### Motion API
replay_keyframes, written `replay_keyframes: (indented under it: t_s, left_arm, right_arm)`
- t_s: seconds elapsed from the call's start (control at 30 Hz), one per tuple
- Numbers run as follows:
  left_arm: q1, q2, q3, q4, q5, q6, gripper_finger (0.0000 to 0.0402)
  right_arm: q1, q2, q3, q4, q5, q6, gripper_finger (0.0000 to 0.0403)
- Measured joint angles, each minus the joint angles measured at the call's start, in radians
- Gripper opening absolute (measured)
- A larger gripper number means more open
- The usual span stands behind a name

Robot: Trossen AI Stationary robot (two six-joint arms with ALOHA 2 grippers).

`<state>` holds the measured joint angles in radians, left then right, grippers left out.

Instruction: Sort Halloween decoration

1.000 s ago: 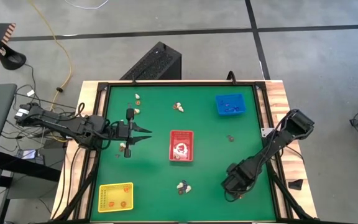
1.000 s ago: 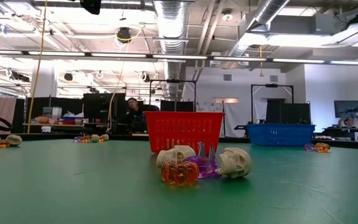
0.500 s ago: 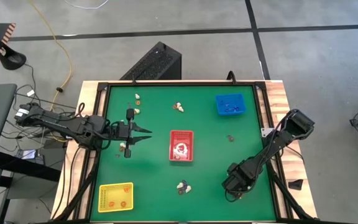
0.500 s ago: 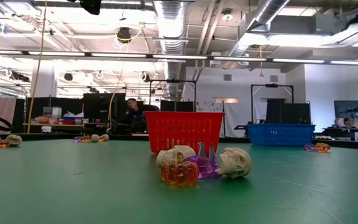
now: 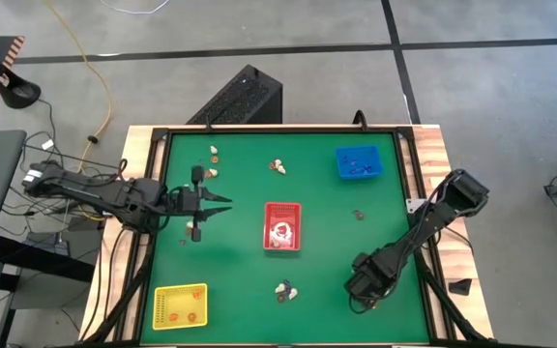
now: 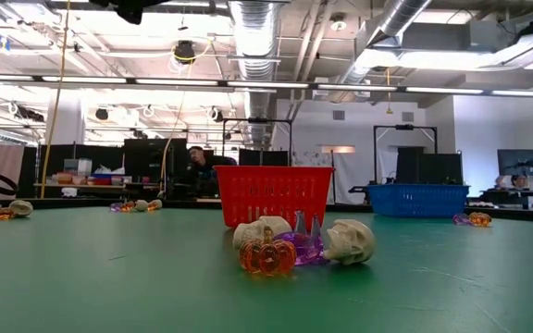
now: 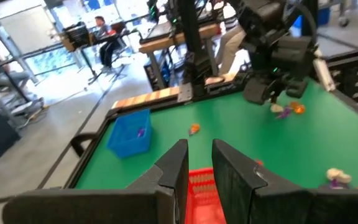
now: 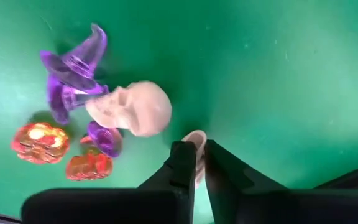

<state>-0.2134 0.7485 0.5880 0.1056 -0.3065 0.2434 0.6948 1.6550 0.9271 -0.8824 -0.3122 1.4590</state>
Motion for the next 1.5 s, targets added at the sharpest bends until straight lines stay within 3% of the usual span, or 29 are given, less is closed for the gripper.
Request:
replay_keyframes:
  t_s: [0.27,0.43,0.53,0.63,0.77,0.87,0.97,1.1,1.37,1.5]
  left_arm:
    - [0.000,-0.111,0.000,-0.133,-0.027,-0.042,0.0061]
    - [0.000,-0.151,0.000,-0.178,-0.028,-0.062,0.0061]
    - [0.000,-0.149,0.000,-0.179,-0.027,-0.065,0.0061]
    - [0.000,-0.138,0.000,-0.178,-0.027,-0.065,0.0061]
    - [0.000,-0.127,0.000,-0.178,-0.027,-0.068,0.0061]
    - [0.000,-0.127,0.000,-0.178,-0.027,-0.068,0.0061]
    - [0.000,-0.127,0.000,-0.179,-0.026,-0.068,0.0061]
    - [0.000,-0.127,0.000,-0.182,-0.026,-0.068,0.0061]
    - [0.000,-0.127,0.000,-0.184,-0.024,-0.067,0.0061]
    - [0.000,-0.127,0.000,-0.184,-0.024,-0.068,0.0061]
  right_arm:
    - [-0.058,-0.015,0.166,-0.274,0.057,-0.099,0.0054]
    - [-0.121,-0.017,0.312,-0.364,0.253,-0.169,0.0053]
    - [-0.171,-0.017,0.383,-0.311,0.436,-0.251,0.0049]
    - [-0.221,-0.018,0.412,-0.150,0.580,-0.409,0.0040]
    - [-0.292,-0.015,0.413,0.085,0.607,-0.639,0.0024]
    - [-0.333,-0.013,0.413,0.121,0.603,-0.704,0.0024]
    - [-0.360,-0.013,0.413,0.036,0.586,-0.660,0.0049]
    - [-0.363,-0.013,0.396,-0.103,0.481,-0.494,0.0100]
    - [-0.306,-0.013,0.232,-0.059,0.365,-0.151,0.0212]
    - [-0.269,-0.012,0.181,-0.028,0.359,0.004,0.0245]
